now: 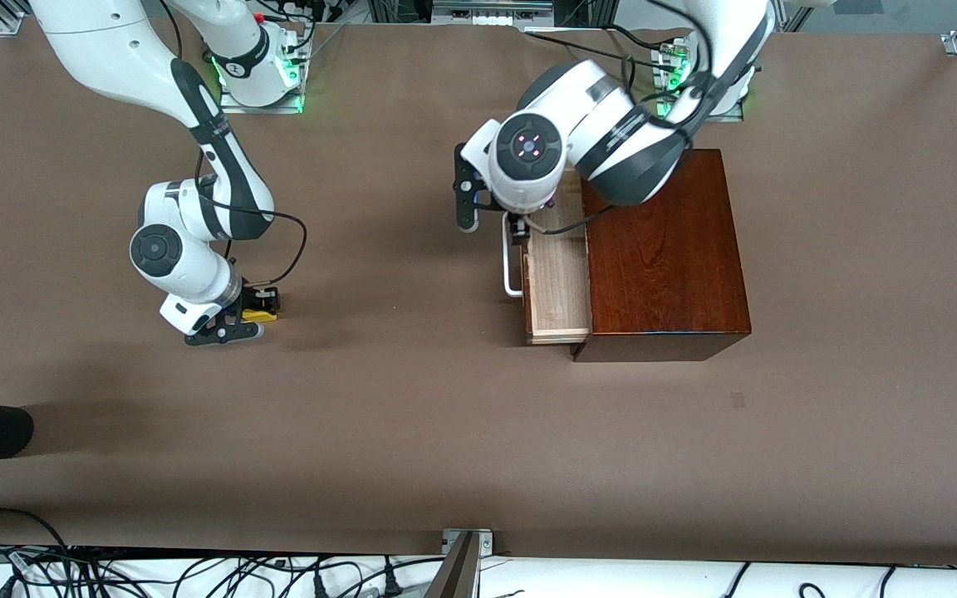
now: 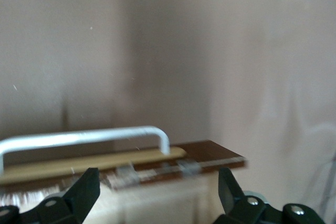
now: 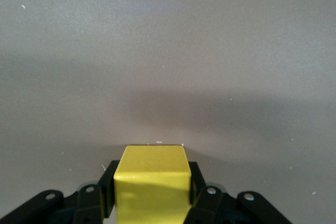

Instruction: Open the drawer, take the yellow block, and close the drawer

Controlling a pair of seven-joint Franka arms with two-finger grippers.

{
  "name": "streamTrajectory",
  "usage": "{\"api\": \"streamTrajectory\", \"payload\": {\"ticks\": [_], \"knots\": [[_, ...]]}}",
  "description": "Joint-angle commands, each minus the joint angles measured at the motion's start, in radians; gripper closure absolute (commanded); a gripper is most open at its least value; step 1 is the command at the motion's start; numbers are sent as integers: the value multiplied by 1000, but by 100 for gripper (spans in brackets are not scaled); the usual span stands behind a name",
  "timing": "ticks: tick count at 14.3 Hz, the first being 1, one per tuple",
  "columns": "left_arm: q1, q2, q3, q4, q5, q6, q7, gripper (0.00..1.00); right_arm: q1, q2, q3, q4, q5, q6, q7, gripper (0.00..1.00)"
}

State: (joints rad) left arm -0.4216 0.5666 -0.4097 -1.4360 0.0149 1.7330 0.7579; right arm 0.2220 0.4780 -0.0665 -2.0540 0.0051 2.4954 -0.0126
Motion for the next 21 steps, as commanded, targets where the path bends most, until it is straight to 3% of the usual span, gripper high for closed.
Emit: {"api": "streamTrajectory", "payload": {"ticks": [1, 2, 3, 7, 13, 18, 21], "knots": [[-62, 73, 0, 20, 88, 98, 23, 0, -18, 8, 8, -3, 3, 28, -7, 100], [-65, 94, 0, 20, 97, 138, 21, 0, -20, 7, 8, 3, 1, 28, -13, 70], [-75, 113, 3, 20, 109, 169, 21, 0, -30, 4, 8, 14, -2, 28, -15, 1], [-74, 142, 5, 0, 187, 200, 21, 0, -30, -97, 10, 46, 0, -24, -53, 0], [-31, 130, 11, -30, 254, 102, 32, 0, -30, -327, 17, 184, 6, -427, -52, 0], [12, 99, 9, -27, 254, 7, 37, 0, -29, -369, 19, 474, 30, -843, -66, 0], [46, 84, 8, -27, 254, -32, 40, 0, -30, -427, 14, 508, 119, -952, -93, 0]]}}
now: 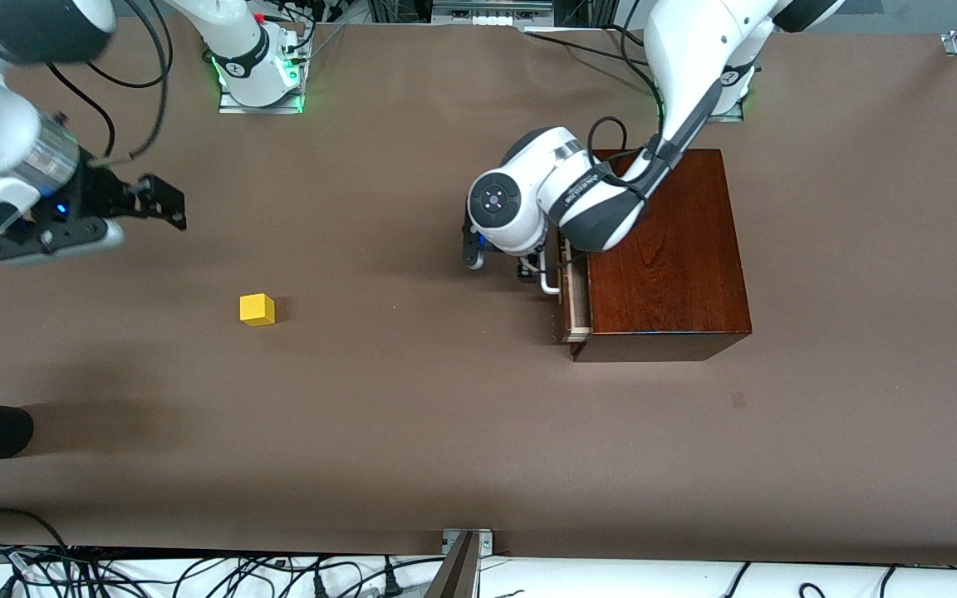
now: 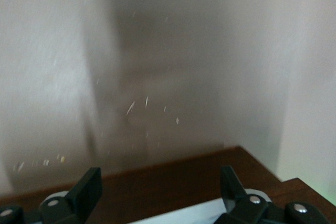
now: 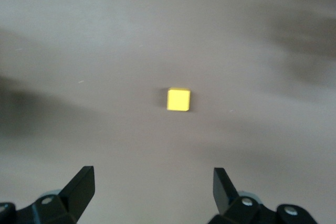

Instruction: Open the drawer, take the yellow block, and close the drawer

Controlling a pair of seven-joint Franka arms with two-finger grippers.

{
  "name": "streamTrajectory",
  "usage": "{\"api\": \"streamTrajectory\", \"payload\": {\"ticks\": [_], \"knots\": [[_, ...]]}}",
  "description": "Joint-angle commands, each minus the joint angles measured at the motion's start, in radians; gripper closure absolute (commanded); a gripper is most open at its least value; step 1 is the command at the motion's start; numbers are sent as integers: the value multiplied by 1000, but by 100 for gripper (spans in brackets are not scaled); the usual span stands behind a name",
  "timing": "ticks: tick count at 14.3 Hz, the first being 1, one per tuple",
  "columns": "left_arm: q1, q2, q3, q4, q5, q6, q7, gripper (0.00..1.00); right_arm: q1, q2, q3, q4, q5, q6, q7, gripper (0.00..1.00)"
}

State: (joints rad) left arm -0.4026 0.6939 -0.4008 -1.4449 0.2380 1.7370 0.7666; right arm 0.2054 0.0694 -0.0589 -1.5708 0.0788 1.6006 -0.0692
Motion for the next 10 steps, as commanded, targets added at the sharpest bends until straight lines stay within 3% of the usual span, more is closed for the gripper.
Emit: {"api": "streamTrajectory", "payload": {"ticks": [1, 10], "knots": [[28, -45, -1, -18, 30, -46, 30, 0, -12, -28, 7, 23, 45, -64, -38, 0], [44, -47, 4, -23, 30, -79, 26, 0, -12, -16, 4, 25, -33, -51, -35, 0]]}}
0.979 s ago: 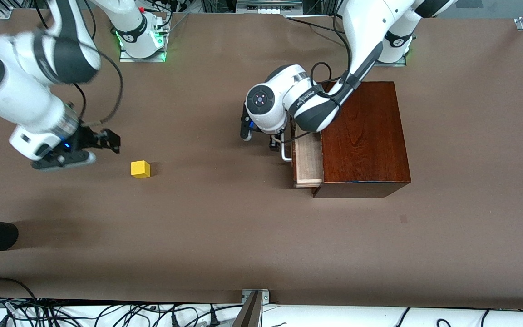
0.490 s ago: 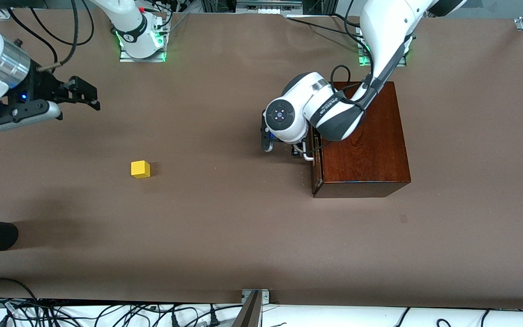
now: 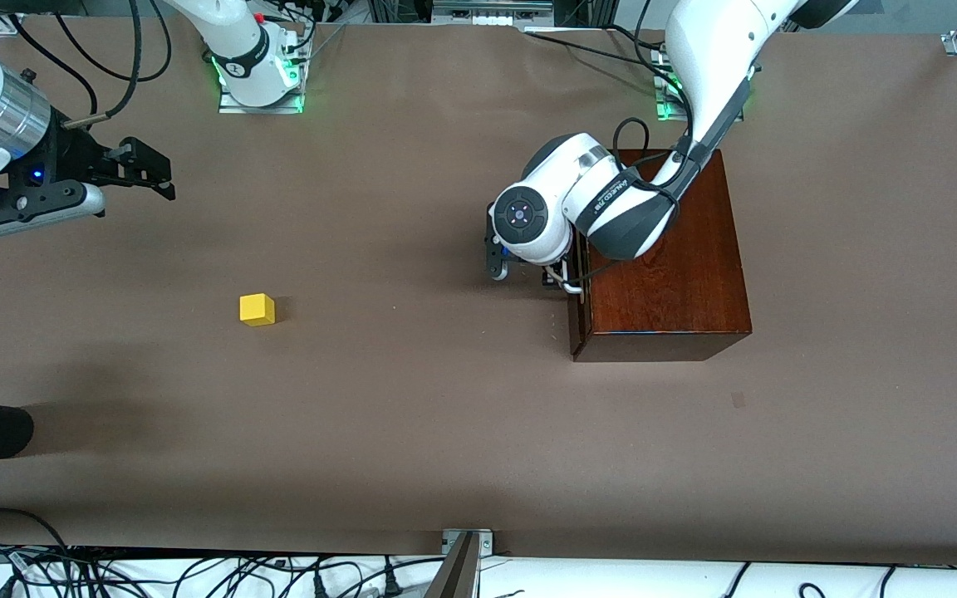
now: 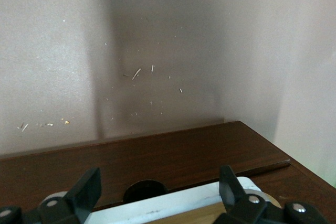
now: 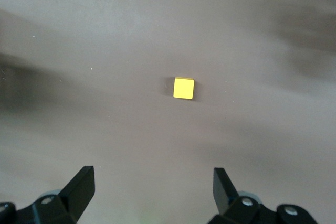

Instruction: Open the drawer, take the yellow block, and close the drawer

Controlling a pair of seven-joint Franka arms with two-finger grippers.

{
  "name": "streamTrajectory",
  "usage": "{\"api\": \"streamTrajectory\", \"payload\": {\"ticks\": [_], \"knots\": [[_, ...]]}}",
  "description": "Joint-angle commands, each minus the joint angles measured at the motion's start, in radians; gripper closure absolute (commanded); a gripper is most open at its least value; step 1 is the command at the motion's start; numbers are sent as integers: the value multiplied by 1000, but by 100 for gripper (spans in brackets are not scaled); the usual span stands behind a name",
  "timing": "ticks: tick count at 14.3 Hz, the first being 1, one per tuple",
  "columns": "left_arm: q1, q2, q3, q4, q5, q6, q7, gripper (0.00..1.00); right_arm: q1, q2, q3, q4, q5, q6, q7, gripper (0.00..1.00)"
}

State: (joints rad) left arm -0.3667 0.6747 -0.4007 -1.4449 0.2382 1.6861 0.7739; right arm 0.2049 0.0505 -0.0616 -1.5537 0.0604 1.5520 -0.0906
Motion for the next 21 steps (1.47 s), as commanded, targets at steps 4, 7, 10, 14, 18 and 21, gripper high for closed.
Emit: {"api": "streamTrajectory", "payload": {"ticks": [4, 7, 10, 14, 18, 21], "knots": [[6, -58, -4, -20, 27, -31, 4, 0, -7, 12, 9, 7, -39, -1, -6, 0], [5, -127, -7, -14, 13, -43, -71, 0, -5, 15, 9, 20, -56, 0, -12, 0], [9, -208, -3, 10, 12, -92, -169, 0, -5, 20, 9, 21, -56, 3, -6, 0], [60, -303, -4, 81, 12, -181, -254, 0, -10, 28, 8, 21, -60, 13, -8, 0], [171, -369, -4, 167, 10, -215, -255, 0, -5, 26, 11, 21, -70, 13, -4, 0], [282, -385, 8, 213, -38, -246, -208, 0, -10, 26, 6, 20, -70, 14, -4, 0]]}}
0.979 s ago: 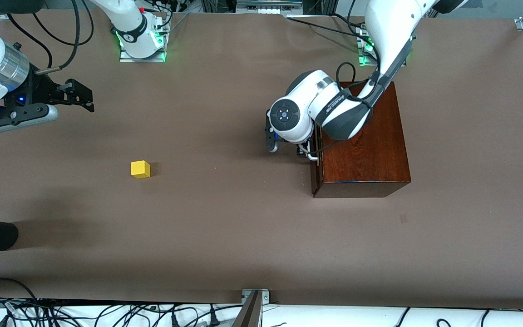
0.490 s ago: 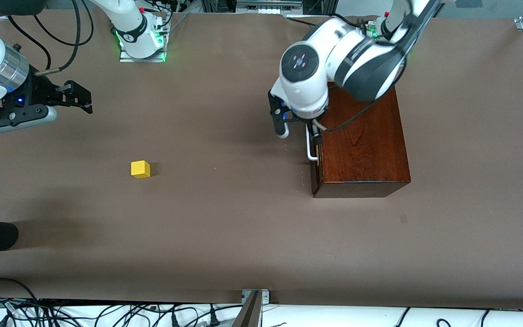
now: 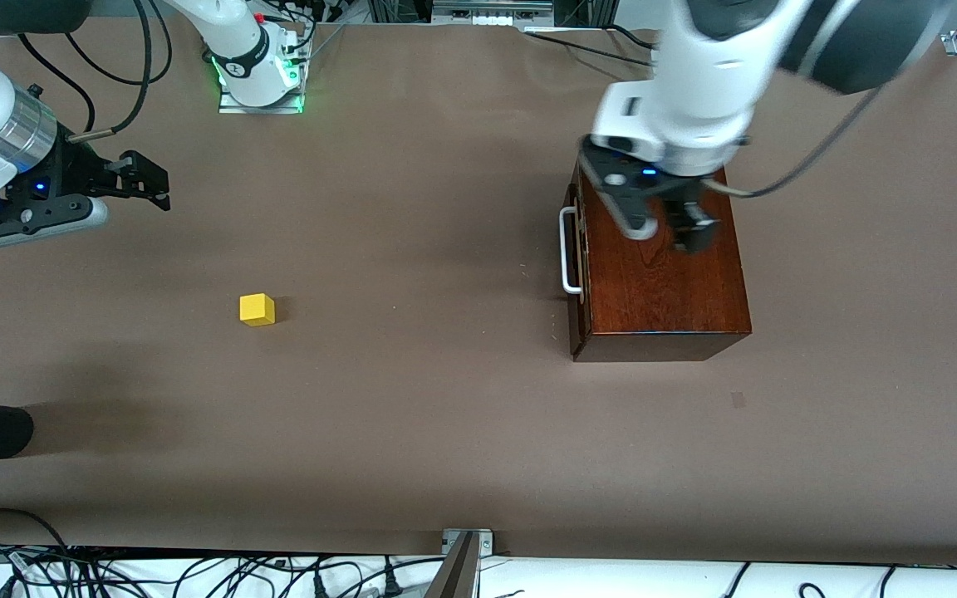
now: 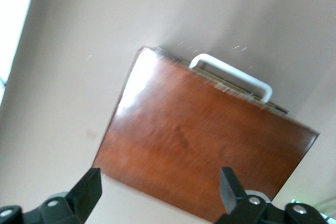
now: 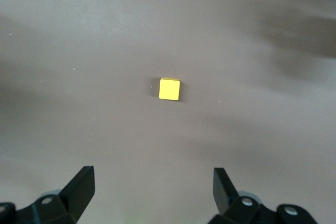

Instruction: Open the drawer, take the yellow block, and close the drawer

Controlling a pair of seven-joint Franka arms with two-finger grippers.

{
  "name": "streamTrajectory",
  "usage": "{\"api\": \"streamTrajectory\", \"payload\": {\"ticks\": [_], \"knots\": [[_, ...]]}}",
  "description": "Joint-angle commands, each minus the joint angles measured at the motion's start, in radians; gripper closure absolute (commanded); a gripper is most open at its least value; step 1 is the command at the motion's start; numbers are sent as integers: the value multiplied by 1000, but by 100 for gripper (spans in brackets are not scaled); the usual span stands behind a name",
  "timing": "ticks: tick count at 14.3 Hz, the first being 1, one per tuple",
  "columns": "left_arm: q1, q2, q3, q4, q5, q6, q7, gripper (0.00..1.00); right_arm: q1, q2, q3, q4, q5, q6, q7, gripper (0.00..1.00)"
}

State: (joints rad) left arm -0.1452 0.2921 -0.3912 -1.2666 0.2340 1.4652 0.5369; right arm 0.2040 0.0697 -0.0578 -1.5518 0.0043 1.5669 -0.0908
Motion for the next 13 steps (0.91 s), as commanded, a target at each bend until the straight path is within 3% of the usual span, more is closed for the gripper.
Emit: {"api": "streamTrajectory", "payload": {"ticks": [1, 4, 6, 9, 13], "knots": [[71, -13, 32, 35, -60, -25, 28, 0, -9, 9, 3, 18, -12, -1, -4, 0], [90, -57, 150, 16, -82, -13, -10, 0, -9, 9, 3, 18, -12, -1, -4, 0], [90, -91, 240, 1, -169, 18, -95, 0, -9, 9, 3, 18, -9, -5, -6, 0], [93, -194, 369, -172, -353, 121, -253, 0, -8, 7, 4, 18, -6, -10, -6, 0], [114, -267, 416, -273, -383, 133, -516, 0, -6, 5, 7, 18, -1, -13, -6, 0]]}}
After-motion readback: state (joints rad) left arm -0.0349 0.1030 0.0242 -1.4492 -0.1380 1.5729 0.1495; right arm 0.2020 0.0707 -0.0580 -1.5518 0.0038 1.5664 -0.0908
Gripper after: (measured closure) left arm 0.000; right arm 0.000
